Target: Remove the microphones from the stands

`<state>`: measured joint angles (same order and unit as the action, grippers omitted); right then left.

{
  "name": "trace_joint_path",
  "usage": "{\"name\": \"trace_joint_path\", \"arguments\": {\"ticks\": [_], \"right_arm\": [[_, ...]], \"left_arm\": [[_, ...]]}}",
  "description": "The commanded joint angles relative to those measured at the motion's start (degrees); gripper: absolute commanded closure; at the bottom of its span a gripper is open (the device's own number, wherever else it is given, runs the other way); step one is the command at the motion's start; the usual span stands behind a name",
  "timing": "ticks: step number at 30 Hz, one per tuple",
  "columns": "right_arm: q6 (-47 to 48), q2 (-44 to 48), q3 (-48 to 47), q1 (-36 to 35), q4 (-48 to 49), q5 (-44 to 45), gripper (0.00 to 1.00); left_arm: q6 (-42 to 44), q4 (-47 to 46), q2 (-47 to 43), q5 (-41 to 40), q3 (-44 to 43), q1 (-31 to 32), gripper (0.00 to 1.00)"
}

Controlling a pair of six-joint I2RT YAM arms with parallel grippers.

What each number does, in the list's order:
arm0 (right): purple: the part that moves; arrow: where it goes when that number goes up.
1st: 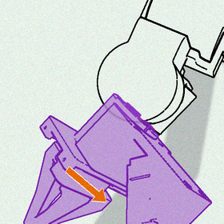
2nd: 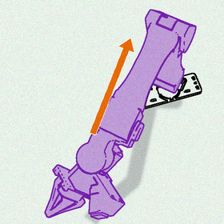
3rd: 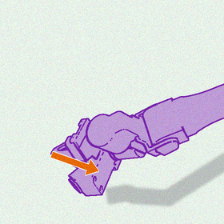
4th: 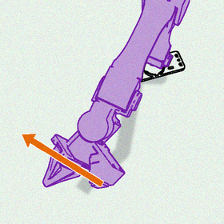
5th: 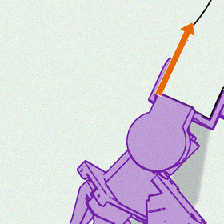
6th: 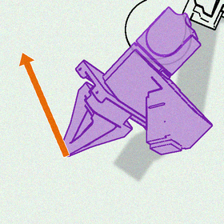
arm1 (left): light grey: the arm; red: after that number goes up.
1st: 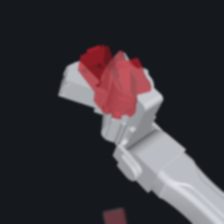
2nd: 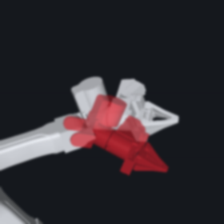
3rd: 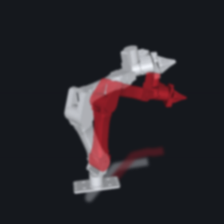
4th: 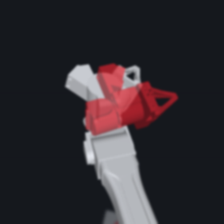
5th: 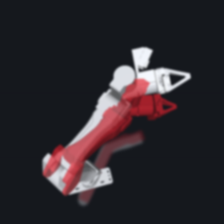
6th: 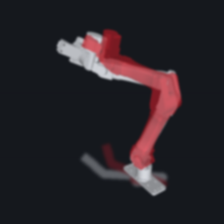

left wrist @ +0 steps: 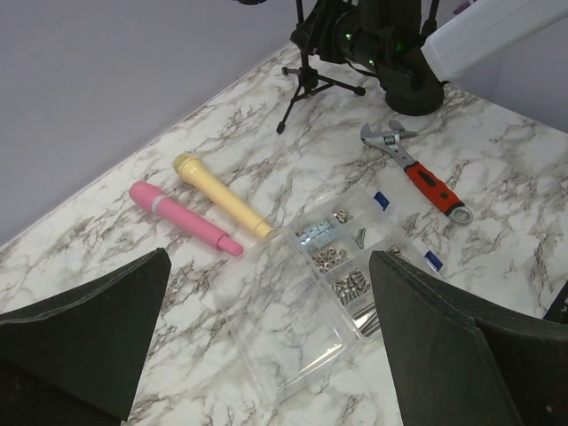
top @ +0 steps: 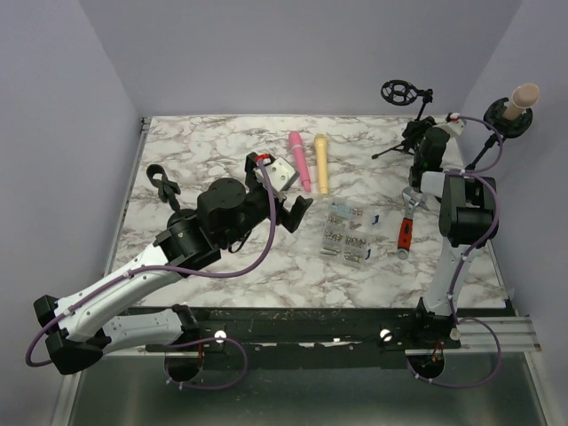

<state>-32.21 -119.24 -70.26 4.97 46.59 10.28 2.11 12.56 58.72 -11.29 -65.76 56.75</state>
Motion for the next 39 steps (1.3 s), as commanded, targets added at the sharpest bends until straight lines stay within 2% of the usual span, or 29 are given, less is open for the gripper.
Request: {"name": "trace_joint_path", "arguments": {"ticks": [1,9,12,21,29,31,39], "right_arm": [[3.21,-1.73,-3.04,0.29,-1.75,0.87,0.58],[10.44,-1.54,-4.86,-0.01,-5.78,0.13,0.93],[16.77,-1.09,-5.03,-1.46,-8.29,2.47,0.99],[44.21,-5.56,-8.59,-8.82,-15.67,16.04,0.99],[71.02,-11.09,-9.66,-12.06,-16.46,25.70,1.00],[74.57,-10.98,-7.79,-12.18,-14.82,26.68,0.99],[77.31,-9.44,-0.59,-12.18,-10.55,25.06,0.99]], "left_arm": [[-0.10,-0.34,-0.10,0.65,-0.42,0.38,0.01],[-0.18,-0.33,-0.02,0.91,-0.40,0.38,0.02],[-0.20,-0.27,-0.20,1.09,-0.38,0.38,0.01],[-0.43,-0.25,-0.60,1.51,-0.42,0.37,0.02],[-0.70,-0.23,-0.97,2.01,-0.51,0.38,0.01],[-0.90,-0.22,-1.17,2.32,-0.50,0.38,0.01],[-1.31,-0.34,-1.06,2.94,-0.46,0.38,0.01]]}}
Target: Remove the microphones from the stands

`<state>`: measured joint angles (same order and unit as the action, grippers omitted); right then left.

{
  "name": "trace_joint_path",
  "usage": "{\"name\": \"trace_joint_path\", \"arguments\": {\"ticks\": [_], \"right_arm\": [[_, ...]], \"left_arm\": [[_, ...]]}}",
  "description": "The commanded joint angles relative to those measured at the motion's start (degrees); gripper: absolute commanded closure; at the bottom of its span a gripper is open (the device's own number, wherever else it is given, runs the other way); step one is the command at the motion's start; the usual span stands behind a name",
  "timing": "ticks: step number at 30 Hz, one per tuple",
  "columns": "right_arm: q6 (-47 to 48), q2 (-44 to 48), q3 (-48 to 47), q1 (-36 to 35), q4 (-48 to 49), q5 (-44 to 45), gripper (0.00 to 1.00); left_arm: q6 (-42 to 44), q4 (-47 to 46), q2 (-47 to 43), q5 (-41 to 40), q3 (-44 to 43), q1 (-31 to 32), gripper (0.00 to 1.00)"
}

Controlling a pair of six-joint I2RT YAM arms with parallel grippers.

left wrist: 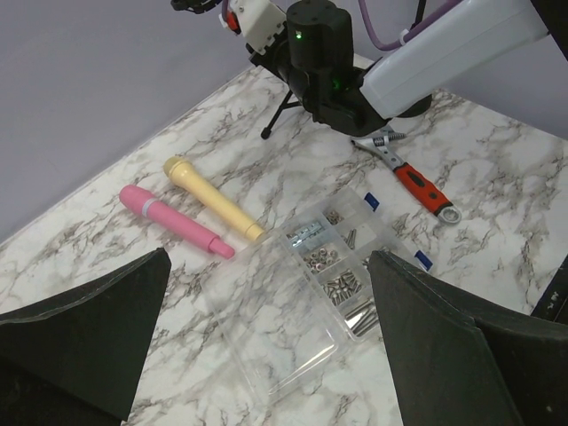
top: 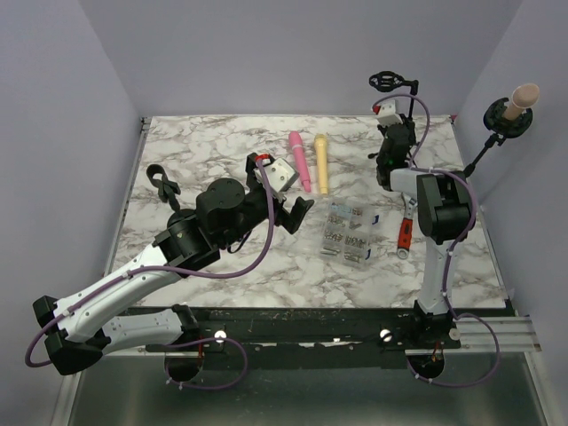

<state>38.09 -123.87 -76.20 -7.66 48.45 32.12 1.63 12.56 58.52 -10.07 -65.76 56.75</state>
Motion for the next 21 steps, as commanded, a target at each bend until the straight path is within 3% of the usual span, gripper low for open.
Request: {"name": "trace_joint_path", "arguments": {"ticks": [1,6,9,15,21], "right_arm": [[7.25,-5.09,5.57,0.46,-12.23,3.44,0.99],[7.54,-4.50,7.42,0.48,-9.51,3.32,0.99],[7.46,-3.40,8.29,0.48,-8.35,2.72,0.94],[4.66,-0.36,12.56,0.54,-3.24,2.13,0.68],[0.97,3.73,16.16,0.45,-0.35,2.37,0.49]], "left_arm": [[-0.84,-0.25,-0.71,1.64,-0.44,0.38,0.01],[-0.59,-0.25,-0.37,1.02,-0.43,0.38,0.01],[-0.73,-0.24,-0.17,1.36,-0.41,0.38,0.01],[-0.84,-0.18,0.10,1.30,-0.49,0.38,0.02],[-1.01,-0.09,0.28,1.69,-0.46,0.38,0.01]]}}
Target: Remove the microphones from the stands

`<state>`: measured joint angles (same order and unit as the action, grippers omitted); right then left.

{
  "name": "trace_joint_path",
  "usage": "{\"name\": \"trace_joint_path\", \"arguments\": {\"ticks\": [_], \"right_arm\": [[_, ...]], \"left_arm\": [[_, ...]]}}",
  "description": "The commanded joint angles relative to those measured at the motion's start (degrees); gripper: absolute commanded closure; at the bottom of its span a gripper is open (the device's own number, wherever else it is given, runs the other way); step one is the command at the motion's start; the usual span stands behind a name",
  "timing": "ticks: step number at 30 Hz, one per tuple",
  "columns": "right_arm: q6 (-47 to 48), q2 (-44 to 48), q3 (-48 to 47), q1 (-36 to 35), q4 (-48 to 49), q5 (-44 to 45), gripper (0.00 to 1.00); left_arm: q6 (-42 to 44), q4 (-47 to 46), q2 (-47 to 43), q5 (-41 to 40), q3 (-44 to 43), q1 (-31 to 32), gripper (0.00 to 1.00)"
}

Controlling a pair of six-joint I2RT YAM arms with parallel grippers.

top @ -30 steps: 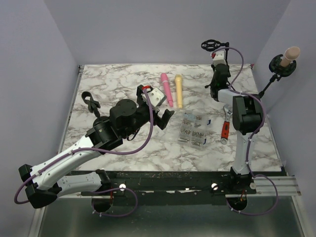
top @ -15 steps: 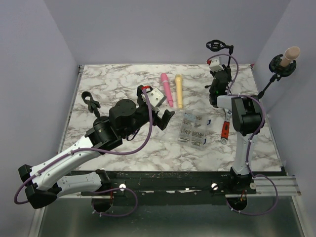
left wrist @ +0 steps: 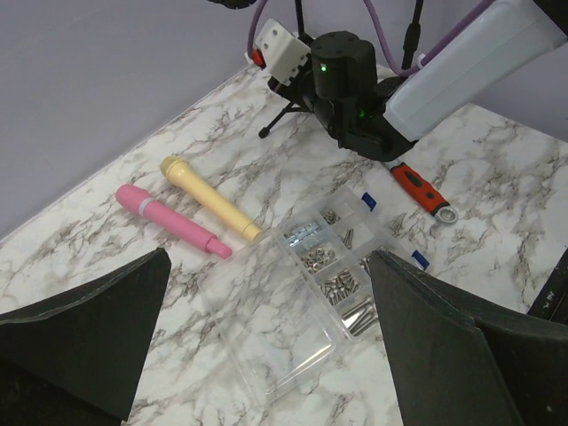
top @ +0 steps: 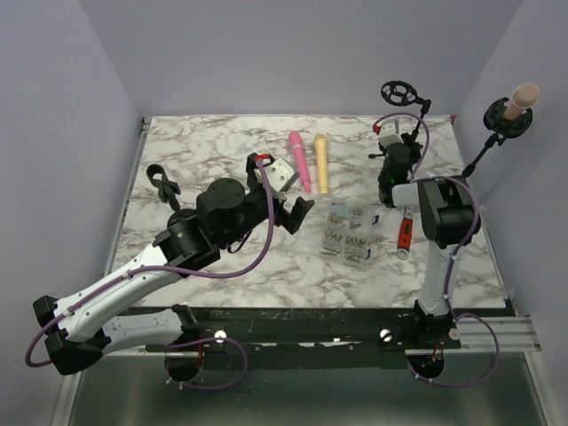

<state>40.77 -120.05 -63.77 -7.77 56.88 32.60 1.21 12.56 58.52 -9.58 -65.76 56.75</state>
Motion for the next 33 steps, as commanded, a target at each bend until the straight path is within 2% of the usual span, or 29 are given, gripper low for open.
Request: {"name": "trace_joint_path", "arguments": {"ticks": [1,8,18,24,28,33], "right_arm": [[-2.90,1.03,3.74,0.33,-9.40,2.31,0.47],[-17.86,10.47,4.64,-0.14,-19.35,2.63,0.34],[-40.21,26.23,3.12,-0.05,-41.65,-4.72,0.25],[-44.82,28.91,-7.97,-0.05,-52.83,-1.68,0.26],[-42.24,26.69,-15.85,0.43,-54.75,2.38,0.36],[-37.31,18.54,-29.51,1.09,-59.49,4.28,0.45]], "left_arm": [[-0.58,-0.12,0.28,1.28,-0.51,0.38,0.01],[-0.60,-0.07,0.29,1.08,-0.58,0.38,0.01],[-0.90,0.15,-0.25,1.51,-0.83,0.38,0.01],[-0.95,0.26,-0.51,1.67,-1.03,0.42,0.01],[-0.93,0.28,-0.78,1.76,-1.02,0.36,0.01],[-0.91,0.23,-0.52,1.59,-0.95,0.38,0.01]]}}
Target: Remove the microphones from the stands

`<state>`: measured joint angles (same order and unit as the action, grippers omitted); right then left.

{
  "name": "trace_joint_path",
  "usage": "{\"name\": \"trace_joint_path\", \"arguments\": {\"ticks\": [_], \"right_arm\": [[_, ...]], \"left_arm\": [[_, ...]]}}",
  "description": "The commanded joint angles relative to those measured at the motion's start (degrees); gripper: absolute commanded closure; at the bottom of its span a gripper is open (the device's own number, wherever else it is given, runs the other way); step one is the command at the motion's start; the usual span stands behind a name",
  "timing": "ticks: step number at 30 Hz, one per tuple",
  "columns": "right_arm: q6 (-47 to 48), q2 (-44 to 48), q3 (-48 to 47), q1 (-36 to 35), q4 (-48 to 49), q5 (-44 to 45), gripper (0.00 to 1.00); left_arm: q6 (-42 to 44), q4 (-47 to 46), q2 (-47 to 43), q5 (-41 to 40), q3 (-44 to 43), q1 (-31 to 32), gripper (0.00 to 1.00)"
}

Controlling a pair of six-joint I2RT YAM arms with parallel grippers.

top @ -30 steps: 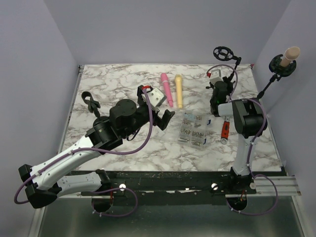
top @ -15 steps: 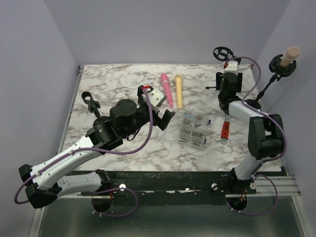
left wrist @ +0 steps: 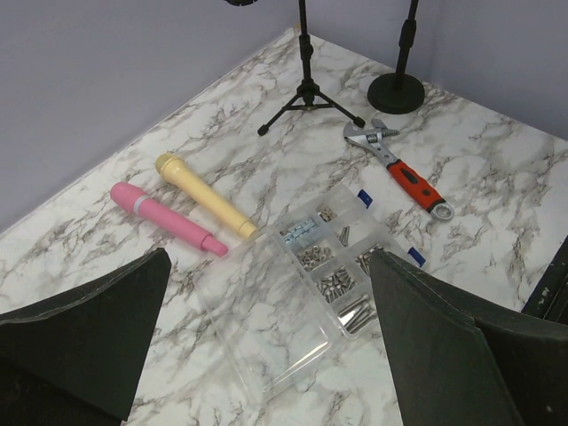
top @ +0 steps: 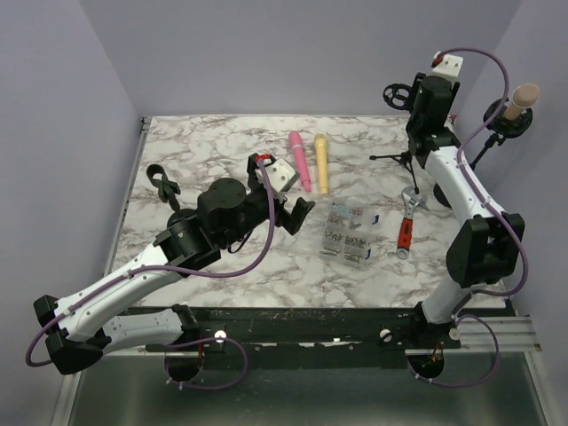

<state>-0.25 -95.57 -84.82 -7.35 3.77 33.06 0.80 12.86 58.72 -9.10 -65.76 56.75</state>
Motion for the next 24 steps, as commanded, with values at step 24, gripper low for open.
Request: {"name": "trace_joint_path", "arguments": {"ticks": [24], "right_arm": [[9.74,-16.11,-15.04,2.61,-4.99,4.87,0.75]], "left_arm": [[-0.44,0.06,0.87,0.76,-0.91,0.37,0.01]]}}
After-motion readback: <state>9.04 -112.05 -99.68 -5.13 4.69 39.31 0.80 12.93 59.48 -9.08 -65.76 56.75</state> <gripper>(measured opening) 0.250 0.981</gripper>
